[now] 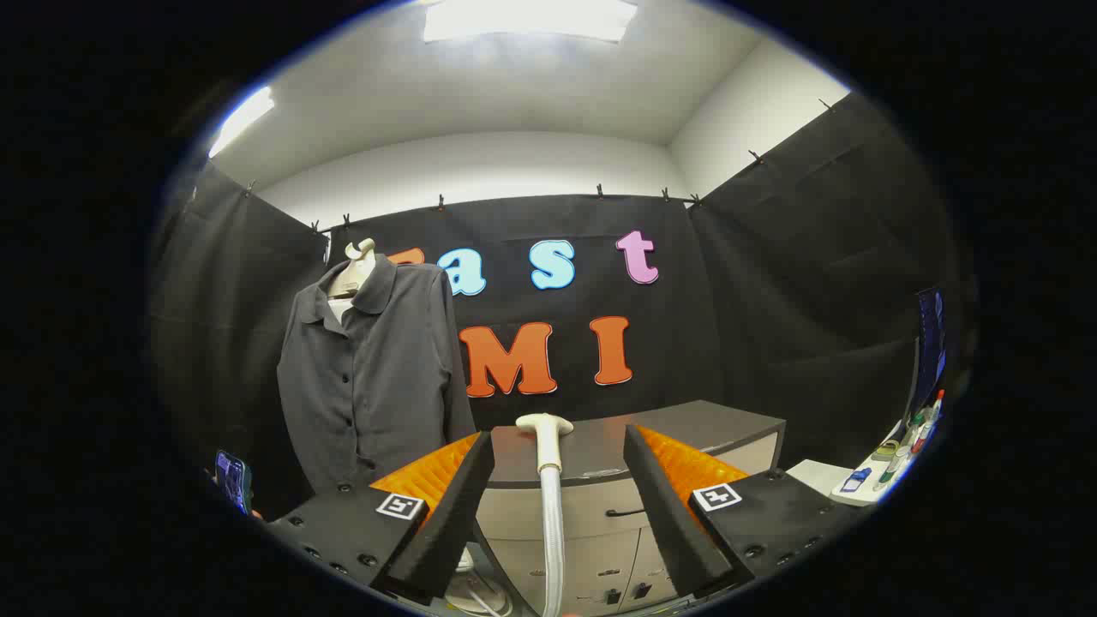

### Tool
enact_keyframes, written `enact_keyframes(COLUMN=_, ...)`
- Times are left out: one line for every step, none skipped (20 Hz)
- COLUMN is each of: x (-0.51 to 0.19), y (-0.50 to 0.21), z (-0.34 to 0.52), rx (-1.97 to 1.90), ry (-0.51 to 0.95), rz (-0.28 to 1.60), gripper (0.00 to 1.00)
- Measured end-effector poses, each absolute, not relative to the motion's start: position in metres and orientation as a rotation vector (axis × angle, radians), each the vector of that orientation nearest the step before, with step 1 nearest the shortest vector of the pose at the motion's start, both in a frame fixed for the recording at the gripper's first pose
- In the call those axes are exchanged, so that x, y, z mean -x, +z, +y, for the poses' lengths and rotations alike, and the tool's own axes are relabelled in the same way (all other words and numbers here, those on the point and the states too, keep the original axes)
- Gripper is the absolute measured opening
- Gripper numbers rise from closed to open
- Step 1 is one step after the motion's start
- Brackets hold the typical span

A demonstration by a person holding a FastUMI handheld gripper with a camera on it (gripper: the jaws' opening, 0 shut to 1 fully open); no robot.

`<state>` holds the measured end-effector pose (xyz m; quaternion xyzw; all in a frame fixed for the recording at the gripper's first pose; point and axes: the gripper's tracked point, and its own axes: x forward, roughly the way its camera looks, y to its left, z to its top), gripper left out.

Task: Iron the clothes twice with a garment steamer, once on the left side and once on the right side.

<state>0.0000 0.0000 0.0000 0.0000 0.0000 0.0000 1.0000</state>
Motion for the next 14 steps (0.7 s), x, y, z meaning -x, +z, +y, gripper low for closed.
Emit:
enact_keyframes(x=0.0007, y=0.0007, z=-0.0001, rx=0.000, ry=0.000, rz=-0.002, gripper=0.98)
enact_keyframes(x=0.0009, y=0.0005, z=0.0001, rx=0.001, ry=-0.001, rz=-0.003, gripper=0.98)
enact_keyframes(x=0.0006, y=0.0007, z=-0.0001, rx=0.001, ry=-0.002, rz=-0.003, gripper=0.98)
enact_keyframes(x=0.0015, y=0.0002, z=-0.0005, rx=0.000, ry=-0.003, rz=-0.002, gripper=0.98)
enact_keyframes(x=0.0013, y=0.0008, z=0.0002, rx=0.000, ry=-0.003, rz=-0.002, gripper=0.98)
enact_keyframes(x=0.0026, y=0.0003, z=-0.0001, rx=0.001, ry=-0.002, rz=-0.003, gripper=0.98)
enact_keyframes(x=0.0025, y=0.0012, z=0.0002, rx=0.001, ry=-0.002, rz=-0.004, gripper=0.98)
enact_keyframes(x=0.0015, y=0.0015, z=0.0001, rx=0.001, ry=-0.003, rz=-0.004, gripper=0.98)
enact_keyframes(x=0.0017, y=0.0011, z=-0.0002, rx=0.001, ry=-0.001, rz=-0.003, gripper=0.98)
enact_keyframes(x=0.0019, y=0.0007, z=0.0001, rx=0.001, ry=-0.001, rz=-0.003, gripper=0.98)
enact_keyframes(x=0.0013, y=0.0010, z=0.0004, rx=0.001, ry=-0.002, rz=-0.002, gripper=0.98)
enact_keyframes(x=0.0004, y=0.0009, z=-0.0002, rx=0.002, ry=-0.002, rz=-0.003, gripper=0.98)
enact_keyframes(x=-0.0010, y=0.0004, z=0.0005, rx=0.001, ry=-0.003, rz=-0.002, gripper=0.98)
enact_keyframes(x=-0.0022, y=-0.0013, z=0.0011, rx=0.000, ry=-0.002, rz=0.001, gripper=0.98)
